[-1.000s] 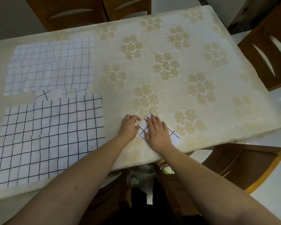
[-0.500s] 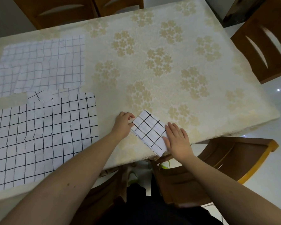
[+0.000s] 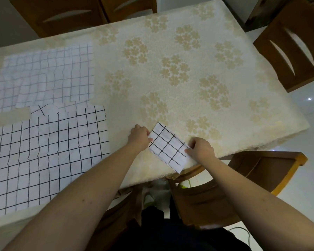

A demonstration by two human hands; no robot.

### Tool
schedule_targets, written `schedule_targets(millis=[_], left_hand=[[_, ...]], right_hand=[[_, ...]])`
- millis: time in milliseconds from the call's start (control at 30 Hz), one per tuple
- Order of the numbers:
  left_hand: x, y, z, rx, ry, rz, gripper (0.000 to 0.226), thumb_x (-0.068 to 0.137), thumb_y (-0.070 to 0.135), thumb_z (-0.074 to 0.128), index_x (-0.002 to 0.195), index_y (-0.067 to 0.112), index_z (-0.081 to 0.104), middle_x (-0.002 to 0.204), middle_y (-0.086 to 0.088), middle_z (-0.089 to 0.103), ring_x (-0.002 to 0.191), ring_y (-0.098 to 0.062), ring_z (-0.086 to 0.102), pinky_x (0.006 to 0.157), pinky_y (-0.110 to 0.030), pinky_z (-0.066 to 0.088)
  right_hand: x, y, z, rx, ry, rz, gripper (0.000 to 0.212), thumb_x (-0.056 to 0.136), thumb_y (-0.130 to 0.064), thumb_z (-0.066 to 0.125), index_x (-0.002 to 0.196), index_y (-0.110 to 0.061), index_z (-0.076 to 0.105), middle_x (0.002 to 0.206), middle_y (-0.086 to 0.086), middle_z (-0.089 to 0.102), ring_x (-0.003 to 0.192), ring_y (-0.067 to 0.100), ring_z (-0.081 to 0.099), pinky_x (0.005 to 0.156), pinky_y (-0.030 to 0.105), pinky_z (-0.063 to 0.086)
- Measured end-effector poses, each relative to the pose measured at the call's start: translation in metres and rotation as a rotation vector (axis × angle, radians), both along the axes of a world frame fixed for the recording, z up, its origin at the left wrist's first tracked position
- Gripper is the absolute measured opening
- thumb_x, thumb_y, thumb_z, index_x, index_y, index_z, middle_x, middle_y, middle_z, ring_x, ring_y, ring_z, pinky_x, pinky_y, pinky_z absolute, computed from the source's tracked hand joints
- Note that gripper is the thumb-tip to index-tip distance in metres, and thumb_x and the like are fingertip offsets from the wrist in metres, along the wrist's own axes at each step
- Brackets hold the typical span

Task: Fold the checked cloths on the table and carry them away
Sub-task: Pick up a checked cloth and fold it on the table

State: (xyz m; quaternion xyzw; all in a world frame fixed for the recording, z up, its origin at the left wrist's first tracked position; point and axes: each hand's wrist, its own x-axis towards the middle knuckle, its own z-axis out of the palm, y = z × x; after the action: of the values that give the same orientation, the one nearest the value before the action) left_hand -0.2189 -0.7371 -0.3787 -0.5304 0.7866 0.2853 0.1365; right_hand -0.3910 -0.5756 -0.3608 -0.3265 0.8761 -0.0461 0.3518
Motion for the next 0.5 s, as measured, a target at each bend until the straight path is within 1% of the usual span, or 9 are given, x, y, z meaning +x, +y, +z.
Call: schedule_targets(millis=[33,100,200,233,267,300,367,433,500], left_hand=[[0.001,0.000,0.001,0.007,0.010,0.007,0.027,0.093,0.030,0.065,0.113,0.013,0.061,0.128,-0.010,0.044,0.116,-0.028,0.049,0.097,-0.040,0.046],[0.005,0.000,0.002,0.021,0.096,0.028,0.021,0.092,0.026,0.066,0.107,0.012,0.062,0.119,-0.008,0.050,0.107,-0.027,0.054,0.091,-0.036,0.048],[0.019,0.002,0.009,0.106,0.304,0.055,0.016,0.089,0.019,0.069,0.099,0.015,0.056,0.093,0.000,0.057,0.083,-0.020,0.056,0.066,-0.023,0.043],[0.023,0.004,0.013,0.154,0.349,0.057,0.020,0.088,0.018,0.070,0.100,0.016,0.054,0.090,0.001,0.057,0.078,-0.017,0.056,0.061,-0.021,0.042],[0.028,0.006,0.017,0.215,0.386,0.071,0.026,0.087,0.018,0.072,0.104,0.019,0.053,0.091,0.002,0.058,0.076,-0.015,0.057,0.058,-0.020,0.043],[0.032,0.009,0.021,0.286,0.422,0.102,0.031,0.087,0.018,0.072,0.110,0.021,0.052,0.095,0.003,0.060,0.079,-0.013,0.059,0.059,-0.020,0.046],[0.039,0.014,0.030,0.450,0.508,0.178,0.036,0.088,0.016,0.071,0.120,0.019,0.054,0.105,-0.001,0.066,0.092,-0.018,0.066,0.067,-0.024,0.052],[0.045,0.020,0.038,0.617,0.592,0.229,0.032,0.091,0.012,0.068,0.122,0.017,0.060,0.112,-0.003,0.070,0.104,-0.024,0.067,0.078,-0.030,0.054],[0.051,0.028,0.048,0.727,0.666,0.268,0.029,0.092,0.007,0.064,0.120,0.017,0.062,0.115,-0.003,0.071,0.108,-0.024,0.066,0.087,-0.035,0.054]], right_hand=[[-0.001,0.001,0.002,-0.050,-0.049,-0.025,0.021,0.087,-0.023,0.066,0.079,-0.022,0.046,0.078,-0.004,0.051,0.076,0.017,0.055,0.065,0.025,0.044],[-0.002,0.004,0.006,-0.159,-0.149,-0.109,0.016,0.087,-0.018,0.067,0.091,-0.019,0.051,0.085,-0.002,0.055,0.073,0.012,0.052,0.055,0.017,0.037],[-0.002,0.009,0.014,-0.244,-0.298,-0.263,0.029,0.089,-0.024,0.068,0.116,-0.015,0.060,0.102,0.002,0.060,0.082,0.015,0.056,0.058,0.017,0.039],[-0.003,0.011,0.018,-0.266,-0.356,-0.336,0.034,0.089,-0.028,0.068,0.120,-0.014,0.062,0.107,0.004,0.063,0.085,0.018,0.059,0.062,0.020,0.044],[-0.004,0.013,0.020,-0.296,-0.430,-0.430,0.036,0.088,-0.033,0.070,0.117,-0.012,0.066,0.110,0.009,0.067,0.089,0.021,0.062,0.068,0.025,0.048],[-0.004,0.016,0.023,-0.332,-0.507,-0.513,0.034,0.086,-0.035,0.072,0.107,-0.008,0.070,0.108,0.013,0.070,0.090,0.024,0.064,0.074,0.030,0.051],[-0.002,0.019,0.034,-0.391,-0.608,-0.628,0.028,0.086,-0.033,0.073,0.087,-0.006,0.070,0.095,0.016,0.073,0.088,0.030,0.067,0.076,0.036,0.053],[0.002,0.021,0.045,-0.428,-0.648,-0.692,0.028,0.089,-0.032,0.070,0.094,-0.004,0.069,0.095,0.016,0.074,0.088,0.033,0.069,0.078,0.040,0.056],[0.009,0.024,0.055,-0.456,-0.669,-0.730,0.029,0.091,-0.034,0.067,0.099,-0.007,0.069,0.097,0.014,0.074,0.084,0.029,0.070,0.078,0.042,0.057]])
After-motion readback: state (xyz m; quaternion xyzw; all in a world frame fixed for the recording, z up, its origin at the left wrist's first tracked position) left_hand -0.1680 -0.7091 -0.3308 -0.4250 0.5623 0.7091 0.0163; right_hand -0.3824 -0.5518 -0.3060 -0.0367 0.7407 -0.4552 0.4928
